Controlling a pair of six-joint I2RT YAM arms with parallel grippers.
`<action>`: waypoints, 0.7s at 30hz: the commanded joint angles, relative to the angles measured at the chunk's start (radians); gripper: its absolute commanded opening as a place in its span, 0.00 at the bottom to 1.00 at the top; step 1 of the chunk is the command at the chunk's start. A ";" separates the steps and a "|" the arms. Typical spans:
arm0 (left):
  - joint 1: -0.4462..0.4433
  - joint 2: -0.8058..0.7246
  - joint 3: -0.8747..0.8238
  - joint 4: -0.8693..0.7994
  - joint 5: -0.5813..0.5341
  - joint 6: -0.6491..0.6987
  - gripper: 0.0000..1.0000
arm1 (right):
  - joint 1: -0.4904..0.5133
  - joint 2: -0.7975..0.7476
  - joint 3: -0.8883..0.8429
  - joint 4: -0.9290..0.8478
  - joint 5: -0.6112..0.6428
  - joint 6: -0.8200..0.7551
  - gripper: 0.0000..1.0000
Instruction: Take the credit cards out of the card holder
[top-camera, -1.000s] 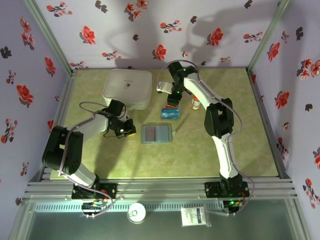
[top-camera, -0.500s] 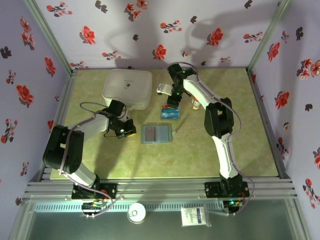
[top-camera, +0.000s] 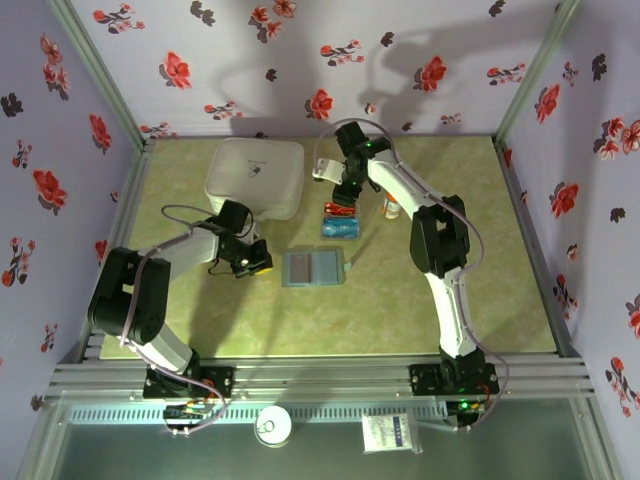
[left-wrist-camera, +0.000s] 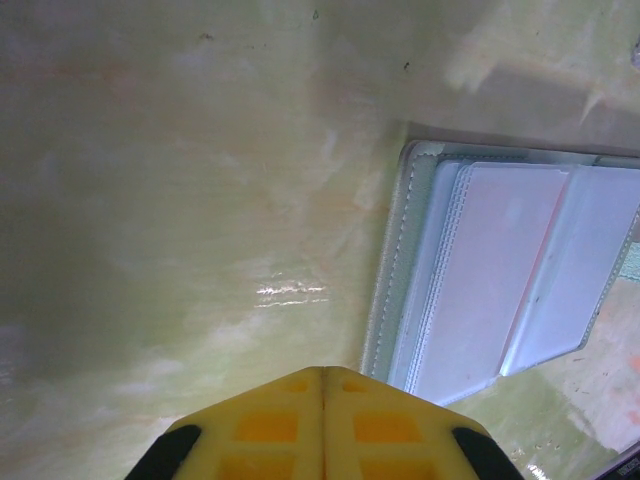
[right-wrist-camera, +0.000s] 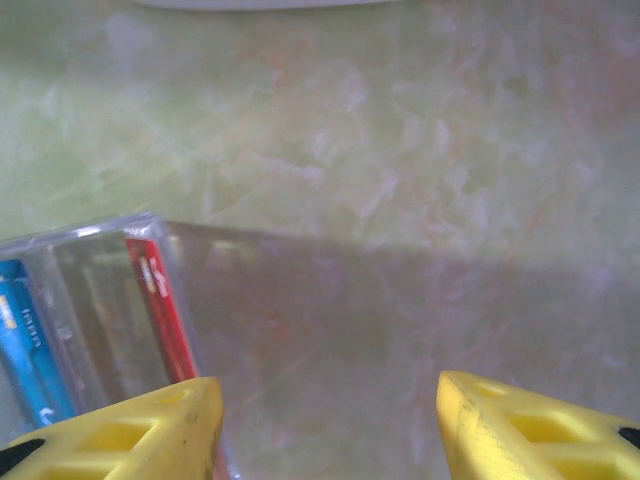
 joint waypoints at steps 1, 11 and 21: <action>0.008 0.012 0.022 -0.007 0.016 0.017 0.06 | -0.005 -0.027 -0.001 0.024 0.030 0.025 0.58; 0.008 0.014 0.029 -0.014 0.012 0.020 0.07 | -0.002 0.024 0.001 -0.017 0.031 0.013 0.58; 0.008 0.001 0.021 -0.007 0.020 0.015 0.07 | 0.003 0.027 0.030 -0.085 0.029 -0.007 0.59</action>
